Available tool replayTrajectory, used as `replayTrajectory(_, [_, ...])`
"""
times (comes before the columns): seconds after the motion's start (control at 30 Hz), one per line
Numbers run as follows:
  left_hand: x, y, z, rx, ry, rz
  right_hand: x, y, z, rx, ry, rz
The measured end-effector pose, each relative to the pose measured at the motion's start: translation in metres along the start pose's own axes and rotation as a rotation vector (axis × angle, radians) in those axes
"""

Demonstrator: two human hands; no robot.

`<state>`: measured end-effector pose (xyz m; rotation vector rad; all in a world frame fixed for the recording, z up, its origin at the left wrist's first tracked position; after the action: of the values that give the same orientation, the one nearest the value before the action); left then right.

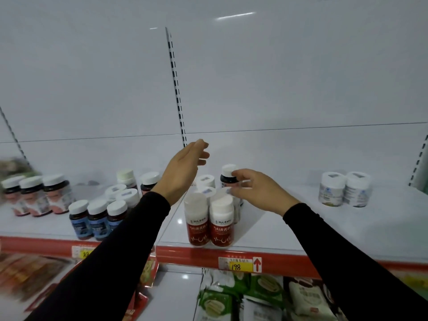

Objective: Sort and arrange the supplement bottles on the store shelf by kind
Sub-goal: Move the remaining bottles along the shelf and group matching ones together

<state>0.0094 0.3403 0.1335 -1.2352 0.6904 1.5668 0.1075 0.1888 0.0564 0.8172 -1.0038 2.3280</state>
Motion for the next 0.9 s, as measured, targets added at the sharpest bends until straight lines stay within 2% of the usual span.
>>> replayTrajectory(0.1, [0.002,-0.003,0.002,0.008,-0.023,0.008,-0.012,0.000,-0.020,0.121,0.005,-0.023])
replayTrajectory(0.27, [0.006,-0.010,-0.002,0.031,-0.041,0.034,-0.022,0.003,-0.028,0.119,0.022,-0.026])
replayTrajectory(0.37, [0.008,-0.011,-0.007,0.053,-0.049,0.032,-0.019,0.004,-0.018,0.032,-0.016,-0.001])
replayTrajectory(0.47, [0.005,-0.010,-0.011,0.066,-0.043,0.019,-0.016,0.004,0.012,-0.139,-0.020,-0.017])
replayTrajectory(0.6, [-0.005,-0.007,-0.024,0.101,-0.064,-0.029,0.002,0.005,0.049,-0.324,-0.267,-0.013])
replayTrajectory(0.73, [-0.020,-0.002,-0.044,0.158,-0.079,-0.081,0.029,0.009,0.069,-0.380,-0.387,0.038])
replayTrajectory(0.9, [-0.034,0.012,-0.081,0.333,0.040,-0.120,0.053,0.019,0.084,-0.426,-0.448,0.077])
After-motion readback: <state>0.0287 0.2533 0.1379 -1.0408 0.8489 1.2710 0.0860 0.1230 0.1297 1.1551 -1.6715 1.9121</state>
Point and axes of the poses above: each hand's wrist, its own y-axis away from the middle knuckle, its own z-axis out of the back of the hand, x = y × z, the point moved 9 cm from there along -y, towards the middle knuckle, and after that the axes turned 15 degrees about z, right-handed, at the moved point
